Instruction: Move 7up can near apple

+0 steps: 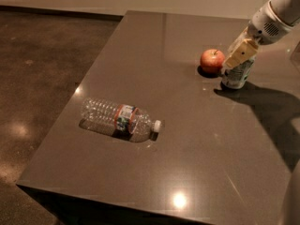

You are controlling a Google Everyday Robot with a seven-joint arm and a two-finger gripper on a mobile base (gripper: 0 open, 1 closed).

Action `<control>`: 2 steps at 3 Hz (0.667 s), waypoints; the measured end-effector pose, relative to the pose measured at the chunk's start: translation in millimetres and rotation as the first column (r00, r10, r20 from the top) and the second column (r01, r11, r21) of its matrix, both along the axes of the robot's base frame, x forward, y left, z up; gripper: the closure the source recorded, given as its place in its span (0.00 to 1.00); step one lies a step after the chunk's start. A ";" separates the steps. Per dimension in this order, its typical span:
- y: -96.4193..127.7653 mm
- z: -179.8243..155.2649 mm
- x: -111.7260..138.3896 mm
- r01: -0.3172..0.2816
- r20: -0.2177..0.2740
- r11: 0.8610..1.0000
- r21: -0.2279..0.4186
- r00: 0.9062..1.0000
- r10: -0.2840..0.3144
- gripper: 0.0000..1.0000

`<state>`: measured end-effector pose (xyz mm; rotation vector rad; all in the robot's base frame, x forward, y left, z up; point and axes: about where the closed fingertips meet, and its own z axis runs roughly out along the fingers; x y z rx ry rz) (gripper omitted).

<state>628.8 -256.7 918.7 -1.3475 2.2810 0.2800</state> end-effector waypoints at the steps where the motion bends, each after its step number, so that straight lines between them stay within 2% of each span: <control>1: 0.3 -4.4 -1.3 -0.004 -0.017 1.000 0.020 1.000 0.005 0.27; 2: 2.0 -6.7 1.9 -0.004 -0.014 1.000 0.021 1.000 0.004 0.04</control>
Offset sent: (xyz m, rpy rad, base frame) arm -0.0013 0.0001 -0.0041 0.0179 0.0157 0.0038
